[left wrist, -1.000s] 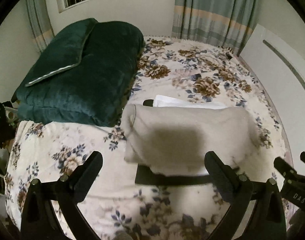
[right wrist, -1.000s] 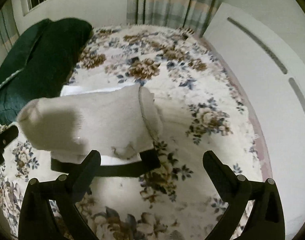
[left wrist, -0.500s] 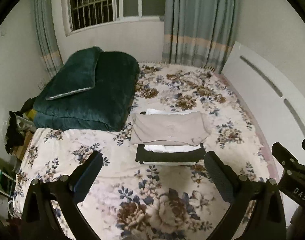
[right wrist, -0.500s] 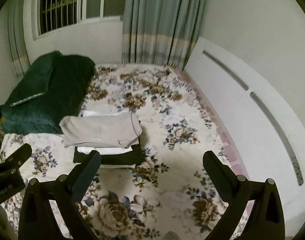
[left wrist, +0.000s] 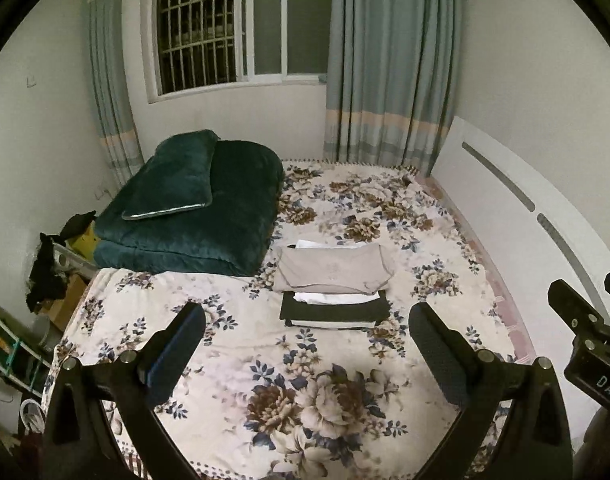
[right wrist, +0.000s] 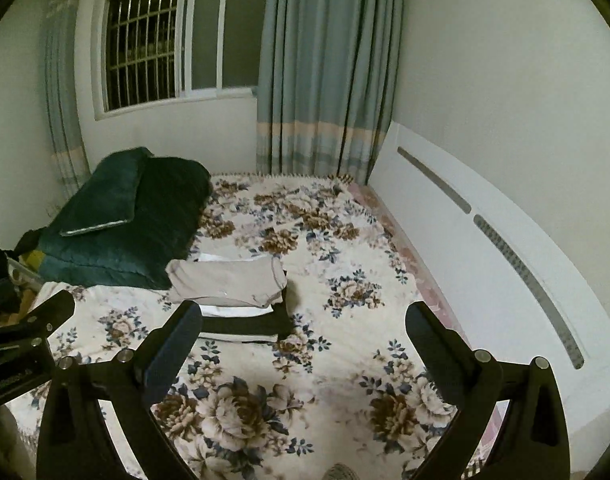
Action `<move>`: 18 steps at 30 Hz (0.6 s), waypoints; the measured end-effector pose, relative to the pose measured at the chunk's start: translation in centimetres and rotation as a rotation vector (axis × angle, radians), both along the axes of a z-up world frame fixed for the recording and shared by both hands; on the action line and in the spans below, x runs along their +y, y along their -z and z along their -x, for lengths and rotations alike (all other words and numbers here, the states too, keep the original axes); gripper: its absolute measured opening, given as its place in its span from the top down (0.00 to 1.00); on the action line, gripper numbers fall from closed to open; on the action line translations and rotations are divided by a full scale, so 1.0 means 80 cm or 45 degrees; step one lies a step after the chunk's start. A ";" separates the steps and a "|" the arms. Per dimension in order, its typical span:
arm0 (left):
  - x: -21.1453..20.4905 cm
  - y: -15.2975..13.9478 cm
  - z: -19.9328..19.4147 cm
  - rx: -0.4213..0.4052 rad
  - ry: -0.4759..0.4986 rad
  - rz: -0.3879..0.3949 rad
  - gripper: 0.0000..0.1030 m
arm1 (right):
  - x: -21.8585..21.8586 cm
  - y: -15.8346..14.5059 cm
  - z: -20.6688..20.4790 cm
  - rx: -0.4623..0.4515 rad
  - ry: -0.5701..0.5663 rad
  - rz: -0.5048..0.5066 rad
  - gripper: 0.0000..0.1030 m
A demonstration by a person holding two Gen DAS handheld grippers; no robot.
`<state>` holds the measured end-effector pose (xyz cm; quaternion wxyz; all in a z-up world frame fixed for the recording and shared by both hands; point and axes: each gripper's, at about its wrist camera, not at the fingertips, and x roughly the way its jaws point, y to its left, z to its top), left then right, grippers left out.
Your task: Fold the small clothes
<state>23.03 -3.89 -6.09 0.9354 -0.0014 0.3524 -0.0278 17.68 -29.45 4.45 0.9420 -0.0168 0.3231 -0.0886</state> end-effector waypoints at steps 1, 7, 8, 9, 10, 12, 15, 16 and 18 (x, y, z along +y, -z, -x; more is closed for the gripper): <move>0.001 -0.003 0.005 -0.003 0.002 0.004 0.00 | 0.000 -0.009 0.012 -0.013 -0.007 -0.009 0.00; 0.007 -0.023 0.037 -0.032 -0.012 0.019 0.00 | 0.005 -0.046 0.057 -0.065 -0.035 -0.018 0.00; 0.008 -0.024 0.041 -0.033 -0.011 0.018 0.00 | 0.005 -0.050 0.062 -0.070 -0.038 -0.027 0.00; 0.008 -0.024 0.044 -0.031 -0.010 0.019 0.00 | 0.005 -0.053 0.067 -0.074 -0.040 -0.031 0.00; 0.010 -0.025 0.049 -0.032 -0.016 0.018 0.00 | 0.006 -0.056 0.072 -0.078 -0.043 -0.032 0.00; 0.012 -0.025 0.053 -0.034 -0.018 0.017 0.00 | 0.007 -0.060 0.080 -0.078 -0.050 -0.037 0.00; 0.014 -0.027 0.059 -0.042 -0.032 0.013 0.00 | 0.009 -0.064 0.089 -0.075 -0.061 -0.040 0.00; 0.015 -0.027 0.059 -0.045 -0.036 0.011 0.00 | 0.008 -0.062 0.085 -0.074 -0.066 -0.042 0.00; 0.015 -0.028 0.061 -0.055 -0.043 0.011 0.00 | 0.008 -0.062 0.085 -0.071 -0.075 -0.040 0.00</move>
